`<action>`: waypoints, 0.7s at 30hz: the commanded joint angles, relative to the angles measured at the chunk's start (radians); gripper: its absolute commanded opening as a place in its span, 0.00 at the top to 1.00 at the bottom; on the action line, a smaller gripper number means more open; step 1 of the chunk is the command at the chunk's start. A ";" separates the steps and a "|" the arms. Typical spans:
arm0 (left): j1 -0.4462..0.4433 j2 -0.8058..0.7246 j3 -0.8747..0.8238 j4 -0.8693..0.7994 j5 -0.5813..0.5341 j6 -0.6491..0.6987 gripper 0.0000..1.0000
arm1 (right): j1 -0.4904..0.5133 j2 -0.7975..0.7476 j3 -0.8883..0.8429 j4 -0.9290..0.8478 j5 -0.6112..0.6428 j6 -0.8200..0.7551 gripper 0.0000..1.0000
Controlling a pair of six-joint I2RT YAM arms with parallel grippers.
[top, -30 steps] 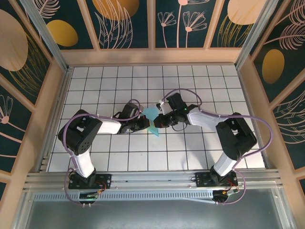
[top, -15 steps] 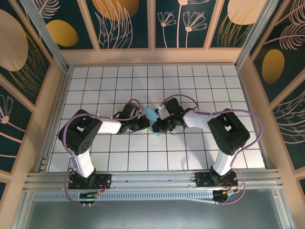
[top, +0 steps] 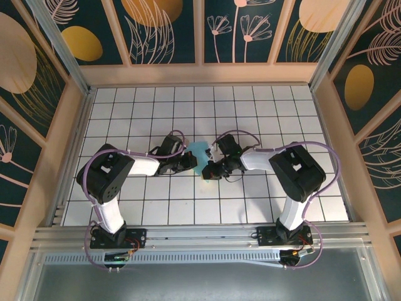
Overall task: Fold a paper plane with a square sheet of paper (fold left side to right side)
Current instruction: Third fold the triangle at the center of the table.
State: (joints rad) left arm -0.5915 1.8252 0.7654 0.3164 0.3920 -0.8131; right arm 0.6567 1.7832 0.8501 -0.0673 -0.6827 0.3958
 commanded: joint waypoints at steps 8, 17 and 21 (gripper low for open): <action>-0.002 0.064 -0.009 -0.108 -0.082 0.018 1.00 | 0.015 0.022 -0.030 0.029 0.001 0.014 1.00; -0.002 0.066 -0.003 -0.115 -0.087 0.019 1.00 | 0.015 0.025 -0.040 0.014 0.025 0.009 1.00; -0.001 0.069 0.000 -0.118 -0.091 0.019 1.00 | 0.015 0.021 -0.049 -0.004 0.038 0.001 1.00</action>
State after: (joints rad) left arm -0.5915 1.8309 0.7765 0.3058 0.3912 -0.8131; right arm 0.6632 1.7931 0.8268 -0.0441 -0.6735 0.4023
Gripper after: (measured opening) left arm 0.043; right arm 0.049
